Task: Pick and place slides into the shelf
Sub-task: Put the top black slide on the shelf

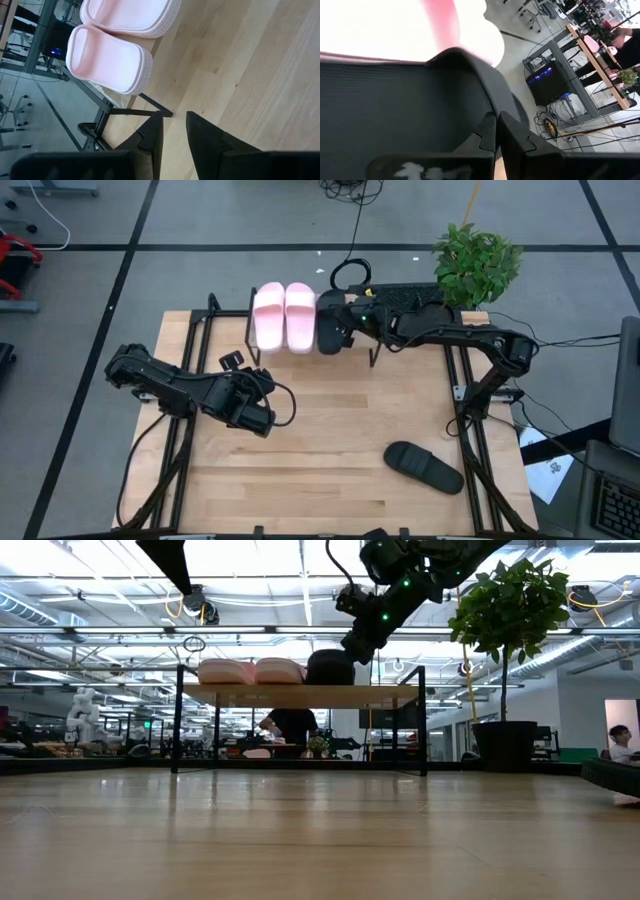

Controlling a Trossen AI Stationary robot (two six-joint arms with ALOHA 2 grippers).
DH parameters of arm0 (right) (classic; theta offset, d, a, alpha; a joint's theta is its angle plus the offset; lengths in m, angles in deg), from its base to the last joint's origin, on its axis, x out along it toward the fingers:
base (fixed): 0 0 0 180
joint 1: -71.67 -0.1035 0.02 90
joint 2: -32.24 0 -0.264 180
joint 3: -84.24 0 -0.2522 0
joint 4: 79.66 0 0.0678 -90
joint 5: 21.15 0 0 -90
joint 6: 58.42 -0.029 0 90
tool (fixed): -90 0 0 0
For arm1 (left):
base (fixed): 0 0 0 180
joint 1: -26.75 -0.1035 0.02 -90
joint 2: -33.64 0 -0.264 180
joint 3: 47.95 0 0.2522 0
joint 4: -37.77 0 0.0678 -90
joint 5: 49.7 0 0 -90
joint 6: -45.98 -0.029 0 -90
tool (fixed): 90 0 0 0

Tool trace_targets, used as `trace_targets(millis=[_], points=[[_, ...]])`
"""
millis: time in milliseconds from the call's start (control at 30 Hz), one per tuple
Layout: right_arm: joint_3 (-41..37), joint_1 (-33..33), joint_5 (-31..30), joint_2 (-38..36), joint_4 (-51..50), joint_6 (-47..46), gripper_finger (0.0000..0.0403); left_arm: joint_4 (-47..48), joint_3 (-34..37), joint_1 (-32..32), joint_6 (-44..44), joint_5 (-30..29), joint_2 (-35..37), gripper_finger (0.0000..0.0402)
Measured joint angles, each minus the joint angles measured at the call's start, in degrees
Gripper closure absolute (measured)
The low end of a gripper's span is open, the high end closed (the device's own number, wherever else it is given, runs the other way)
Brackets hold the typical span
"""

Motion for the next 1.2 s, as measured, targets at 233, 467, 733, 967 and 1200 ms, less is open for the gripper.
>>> trace_targets(millis=[233, 467, 733, 967, 1200], points=[[0.1, -0.6, -0.4, 1.3, 1.0, 0.2, 0.0403, 0.0, 0.0, 0.0, 0.2, 0.0, 0.0, 0.0314], [0.0, -0.6, -0.3, 1.1, 0.8, 0.4, 0.0403, 0.0, 0.0, 0.0, 0.0, -0.3, 0.0, 0.0314], [0.0, -0.6, -0.2, 1.1, 0.3, 0.4, 0.0377, 0.0, 0.0, 0.0, 0.0, -0.3, 0.0, 0.0314], [0.0, -0.6, 0.0, 1.1, -0.2, 1.7, 0.0345, 0.0, 0.0, 0.0, -0.1, -0.3, 0.0, 0.0314], [0.0, -0.6, 0.0, 1.2, -0.2, 2.3, 0.0312, 0.0, 0.0, 0.0, -0.1, -0.3, 0.0, 0.0314]])
